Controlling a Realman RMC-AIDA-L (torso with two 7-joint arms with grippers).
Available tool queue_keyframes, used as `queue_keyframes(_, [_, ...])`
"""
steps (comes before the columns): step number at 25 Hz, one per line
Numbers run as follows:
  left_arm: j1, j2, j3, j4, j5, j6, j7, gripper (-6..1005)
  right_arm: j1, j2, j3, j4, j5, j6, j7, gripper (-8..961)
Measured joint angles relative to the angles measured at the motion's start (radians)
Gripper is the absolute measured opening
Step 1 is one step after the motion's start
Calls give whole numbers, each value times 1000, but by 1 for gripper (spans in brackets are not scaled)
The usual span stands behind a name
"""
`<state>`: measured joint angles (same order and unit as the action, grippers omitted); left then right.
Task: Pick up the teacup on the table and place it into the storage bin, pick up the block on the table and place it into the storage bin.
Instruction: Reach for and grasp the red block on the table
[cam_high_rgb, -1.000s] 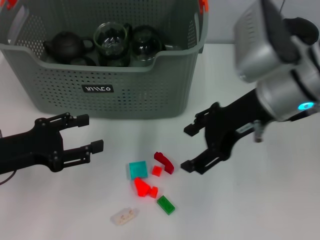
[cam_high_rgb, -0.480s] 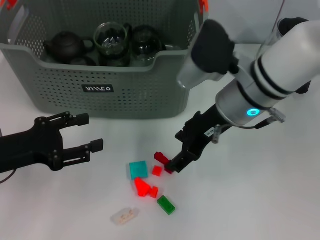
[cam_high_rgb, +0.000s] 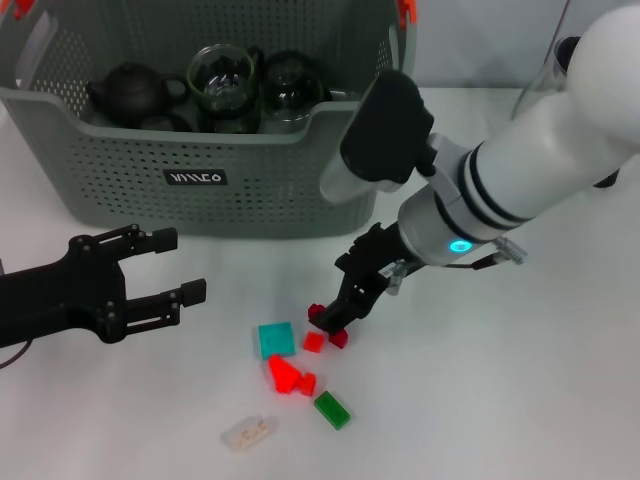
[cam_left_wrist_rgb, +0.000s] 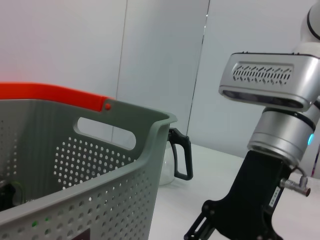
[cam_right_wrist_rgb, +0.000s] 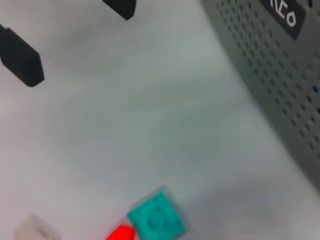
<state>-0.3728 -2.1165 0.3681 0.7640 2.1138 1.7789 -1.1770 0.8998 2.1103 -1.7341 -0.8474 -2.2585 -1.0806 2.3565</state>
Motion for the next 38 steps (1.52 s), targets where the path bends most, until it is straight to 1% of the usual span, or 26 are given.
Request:
queue_keyframes(7, [2,-2,0,-1,0,-1,3,764,-3,0,-73,35,45,100,4,896])
queue_keyframes(11, [4,-2,0,-2,0,-2,4,764,-6,1,-91,41,48,133,4,896])
queue_keyframes(20, [9,-3,0,-3,0,-2,10,764,-7,2,-110,60,48,181,4,896])
queue_keyframes(38, [12,-5,0,-3,0,-3,14,764,-7,6,-160,81,50,222,4,896])
